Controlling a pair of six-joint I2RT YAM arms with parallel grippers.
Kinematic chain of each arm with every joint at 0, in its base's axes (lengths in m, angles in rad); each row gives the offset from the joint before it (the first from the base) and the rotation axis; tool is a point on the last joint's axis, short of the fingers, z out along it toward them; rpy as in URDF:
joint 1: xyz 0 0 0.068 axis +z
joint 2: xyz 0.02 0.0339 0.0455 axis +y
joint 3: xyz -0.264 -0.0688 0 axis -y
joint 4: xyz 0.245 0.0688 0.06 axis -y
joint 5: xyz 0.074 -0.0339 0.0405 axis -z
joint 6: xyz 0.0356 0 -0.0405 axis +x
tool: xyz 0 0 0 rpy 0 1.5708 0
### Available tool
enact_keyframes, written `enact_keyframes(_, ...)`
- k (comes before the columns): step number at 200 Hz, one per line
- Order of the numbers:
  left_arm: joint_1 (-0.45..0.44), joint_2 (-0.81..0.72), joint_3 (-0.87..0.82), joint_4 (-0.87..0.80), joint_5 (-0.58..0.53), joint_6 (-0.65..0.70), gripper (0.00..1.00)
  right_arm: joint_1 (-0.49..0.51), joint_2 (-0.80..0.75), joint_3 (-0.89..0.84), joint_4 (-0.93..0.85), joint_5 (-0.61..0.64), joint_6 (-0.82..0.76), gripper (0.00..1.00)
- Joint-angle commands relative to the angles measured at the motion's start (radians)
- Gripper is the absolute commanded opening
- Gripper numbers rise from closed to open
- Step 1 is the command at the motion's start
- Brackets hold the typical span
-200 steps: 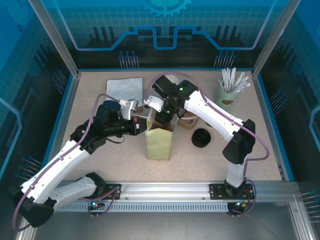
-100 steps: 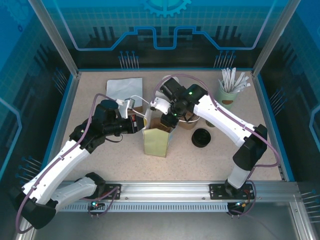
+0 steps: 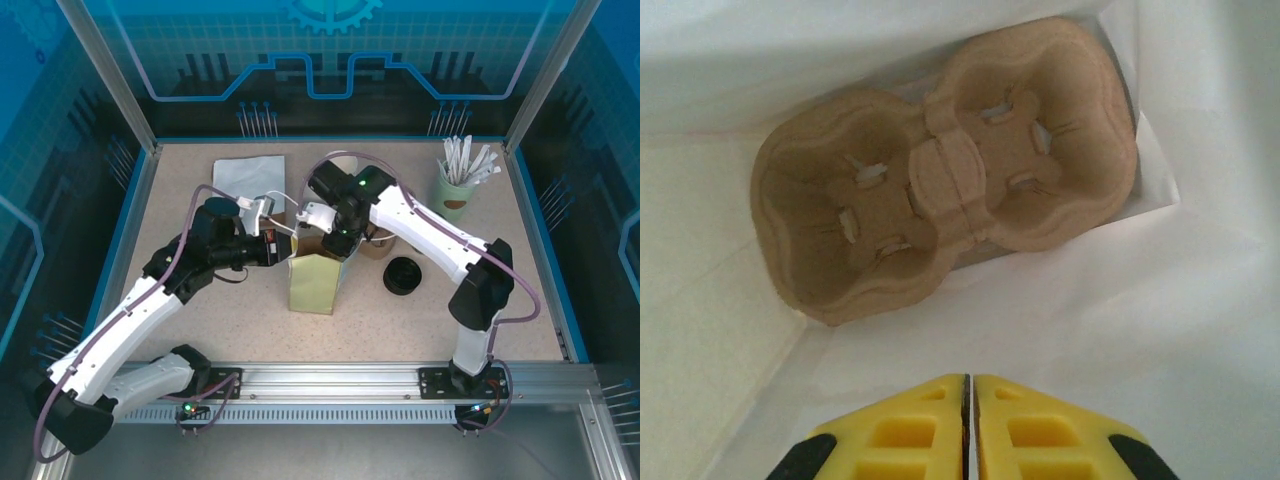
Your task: Pack the takeout coffee
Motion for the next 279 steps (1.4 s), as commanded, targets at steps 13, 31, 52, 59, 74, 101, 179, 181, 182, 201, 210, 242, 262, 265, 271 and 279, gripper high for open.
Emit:
enact_keyframes(13,0.01,0.012,0.023,0.03,0.029,0.032,0.0,0.023,0.074,0.058,-0.109,0.044,-0.098,0.12)
enact_keyframes(31,0.01,0.01,0.031,0.013,0.003,0.029,0.0,0.023,0.076,0.061,-0.11,0.044,-0.113,0.12)
enact_keyframes(52,0.01,0.007,0.037,-0.015,-0.036,0.025,0.0,0.028,0.069,0.075,-0.109,0.029,-0.138,0.13)
enact_keyframes(59,0.01,0.005,0.036,-0.02,-0.043,0.026,0.0,0.034,0.066,0.076,-0.108,0.035,-0.151,0.14)
enact_keyframes(74,0.01,0.001,0.031,-0.022,-0.049,0.026,0.0,0.049,0.064,0.082,-0.106,0.059,-0.177,0.14)
enact_keyframes(101,0.009,-0.005,0.02,-0.022,-0.056,0.018,0.0,0.06,0.07,0.099,-0.099,0.081,-0.19,0.14)
enact_keyframes(179,0.02,-0.022,0.018,-0.078,-0.12,0.013,0.0,0.053,0.067,0.088,-0.092,0.077,-0.223,0.15)
enact_keyframes(181,0.021,-0.022,0.018,-0.078,-0.121,0.013,0.0,0.054,0.068,0.088,-0.092,0.077,-0.223,0.15)
enact_keyframes(182,0.021,-0.022,0.018,-0.078,-0.121,0.012,0.0,0.055,0.067,0.088,-0.092,0.077,-0.225,0.15)
enact_keyframes(201,0.031,-0.022,0.017,-0.082,-0.129,0.008,0.0,0.066,0.06,0.088,-0.085,0.09,-0.234,0.15)
enact_keyframes(210,0.039,-0.021,0.017,-0.084,-0.131,0.007,0.0,0.071,0.055,0.088,-0.082,0.094,-0.238,0.16)
enact_keyframes(242,0.071,-0.016,0.018,-0.087,-0.123,0.009,0.0,0.082,0.051,0.094,-0.08,0.107,-0.25,0.16)
enact_keyframes(262,0.082,-0.013,0.018,-0.085,-0.116,0.01,0.0,0.085,0.052,0.094,-0.083,0.117,-0.251,0.16)
enact_keyframes(265,0.084,-0.012,0.018,-0.086,-0.116,0.01,0.0,0.085,0.05,0.094,-0.083,0.117,-0.25,0.16)
enact_keyframes(271,0.086,-0.011,0.018,-0.084,-0.114,0.01,0.0,0.086,0.05,0.095,-0.083,0.118,-0.249,0.16)
enact_keyframes(279,0.088,-0.012,0.017,-0.081,-0.108,0.01,0.0,0.085,0.043,0.096,-0.078,0.114,-0.249,0.16)
